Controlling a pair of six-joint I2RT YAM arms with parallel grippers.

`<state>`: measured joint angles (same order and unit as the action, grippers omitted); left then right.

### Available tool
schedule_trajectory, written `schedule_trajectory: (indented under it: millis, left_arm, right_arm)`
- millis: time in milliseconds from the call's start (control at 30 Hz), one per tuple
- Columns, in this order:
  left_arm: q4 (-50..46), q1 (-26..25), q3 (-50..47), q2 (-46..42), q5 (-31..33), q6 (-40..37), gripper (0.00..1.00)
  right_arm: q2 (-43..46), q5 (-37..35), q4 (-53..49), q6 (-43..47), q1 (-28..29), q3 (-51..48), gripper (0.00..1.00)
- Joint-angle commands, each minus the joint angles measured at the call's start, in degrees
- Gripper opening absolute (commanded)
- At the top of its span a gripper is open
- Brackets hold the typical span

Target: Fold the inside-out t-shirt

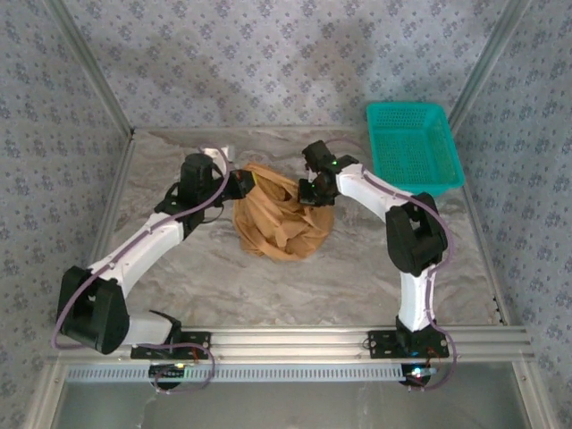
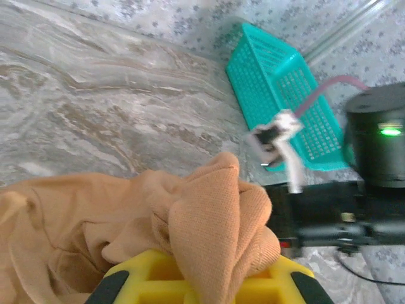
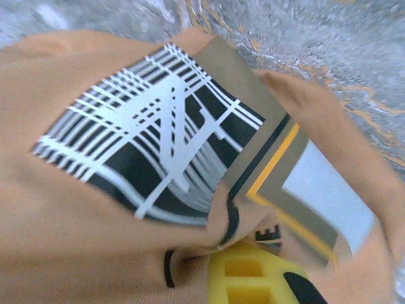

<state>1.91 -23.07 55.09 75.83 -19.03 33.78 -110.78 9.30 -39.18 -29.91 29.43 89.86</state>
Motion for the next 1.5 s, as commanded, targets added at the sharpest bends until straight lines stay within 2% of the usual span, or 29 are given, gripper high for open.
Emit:
schedule_trajectory:
  millis: [0,200,367,600,733,833,967,1033,1233,1333,1400,1467]
  left_arm:
    - [-4.0,3.0,4.2,-2.1,-1.7,-1.8,0.00]
    - [-9.5,11.1,13.6,-2.5,-4.2,-2.6,0.00]
    - [-12.0,16.5,22.1,-3.2,-7.7,1.2,0.00]
    - [-14.5,16.7,28.5,-9.6,-8.7,2.5,0.00]
    - [-20.9,16.8,35.0,-11.6,-5.4,-1.2,0.00]
    - [-23.7,16.8,40.1,-9.5,-3.8,-3.6,0.00]
    - [-23.0,16.4,44.4,-0.7,-6.4,-2.3,0.00]
    - [-22.0,14.4,45.4,5.0,-6.7,-2.6,0.00]
    - [-23.9,5.5,52.0,27.4,-5.6,-7.0,0.00]
    - [-28.4,2.9,60.1,40.4,-2.9,-9.1,0.01]
    - [-34.3,2.4,68.1,49.1,-1.2,-10.2,0.19]
    - [-42.0,1.8,76.1,55.2,0.6,-12.4,0.45]
  right_arm:
    - [10.7,3.6,-5.4,2.1,-2.6,6.1,0.00]
    - [18.3,18.2,-8.2,0.4,-10.6,20.9,0.00]
    - [21.1,25.1,-7.9,-3.4,-15.3,29.2,0.00]
    - [28.1,31.4,-1.4,-7.1,-13.1,22.8,0.00]
    - [32.7,31.6,1.8,-9.3,-13.0,16.2,0.00]
    - [35.4,30.5,4.5,-10.3,-13.2,9.0,0.00]
    - [37.7,27.3,7.7,-10.5,-13.6,-2.2,0.00]
    - [38.4,23.7,9.0,-11.2,-13.9,-8.0,0.00]
    - [39.2,8.7,12.0,-13.8,-15.0,-27.2,0.00]
    - [39.6,1.2,14.1,-18.4,-15.8,-36.7,0.00]
    - [40.1,-2.8,16.5,-22.3,-16.0,-42.7,0.00]
    - [40.2,-5.1,17.4,-24.6,-15.9,-46.6,0.00]
